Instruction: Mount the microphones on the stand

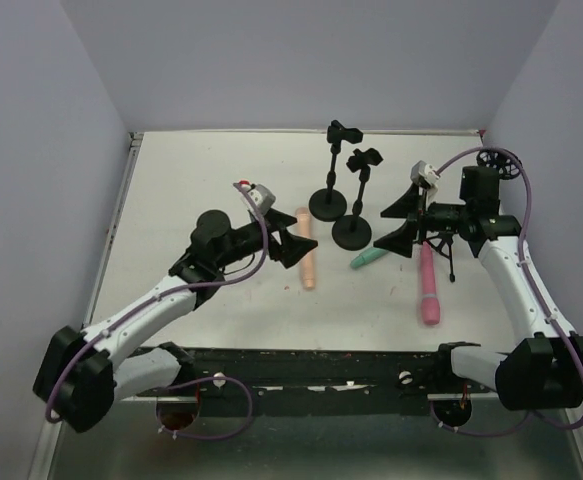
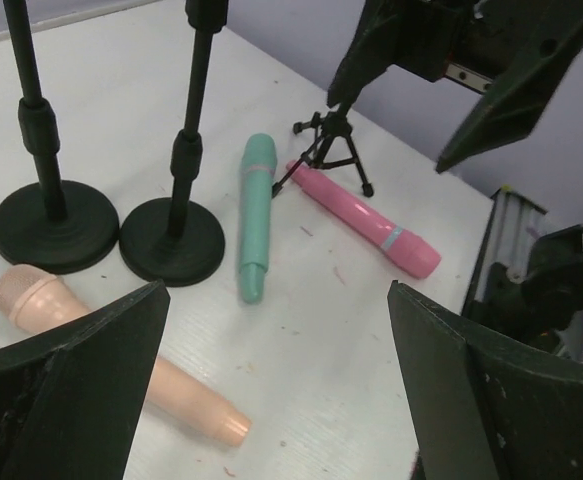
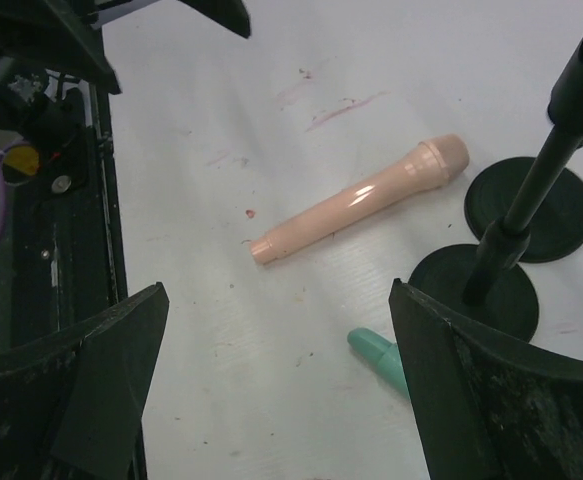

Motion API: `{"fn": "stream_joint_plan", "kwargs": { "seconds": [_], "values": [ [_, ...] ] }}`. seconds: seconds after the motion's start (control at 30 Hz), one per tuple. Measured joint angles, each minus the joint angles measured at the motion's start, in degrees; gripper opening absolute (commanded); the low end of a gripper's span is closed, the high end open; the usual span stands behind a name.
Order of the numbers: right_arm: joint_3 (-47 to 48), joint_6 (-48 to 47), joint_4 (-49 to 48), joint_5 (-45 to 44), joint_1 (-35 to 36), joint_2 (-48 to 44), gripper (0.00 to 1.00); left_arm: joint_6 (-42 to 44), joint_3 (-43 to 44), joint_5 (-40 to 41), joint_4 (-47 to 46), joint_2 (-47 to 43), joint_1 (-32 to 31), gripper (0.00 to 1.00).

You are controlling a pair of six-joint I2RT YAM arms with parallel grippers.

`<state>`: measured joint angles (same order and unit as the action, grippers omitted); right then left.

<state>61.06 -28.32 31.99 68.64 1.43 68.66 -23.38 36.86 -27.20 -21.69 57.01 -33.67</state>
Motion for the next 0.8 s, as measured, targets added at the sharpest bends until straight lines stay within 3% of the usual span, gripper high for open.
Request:
{"fn": "stream_joint_plan", "kwargs": {
  "seconds": [0.2, 0.43, 0.63, 0.8],
  "values": [
    [-10.0, 0.3, -5.7, -0.2, 0.0, -2.5, 1.00, 8.7, 4.4, 0.8, -10.8, 17.8, -2.4, 0.96],
    [-11.6, 0.7, -9.0, -0.9, 0.0, -3.7, 1.00, 14.8, 15.9, 0.9, -26.0, 36.3, -4.9, 0.88],
    [-11.6, 0.8, -9.4, -2.1, 0.0, -3.7, 1.00, 17.2, 22.0, 2.6, -33.1, 46.6, -6.3, 0.85],
    [-11.0, 0.5, -8.9, -2.4, 0.0, -3.7, 1.00, 18.2, 26.1, 4.9, -34.8, 50.5, -6.6, 0.77]
  ]
}}
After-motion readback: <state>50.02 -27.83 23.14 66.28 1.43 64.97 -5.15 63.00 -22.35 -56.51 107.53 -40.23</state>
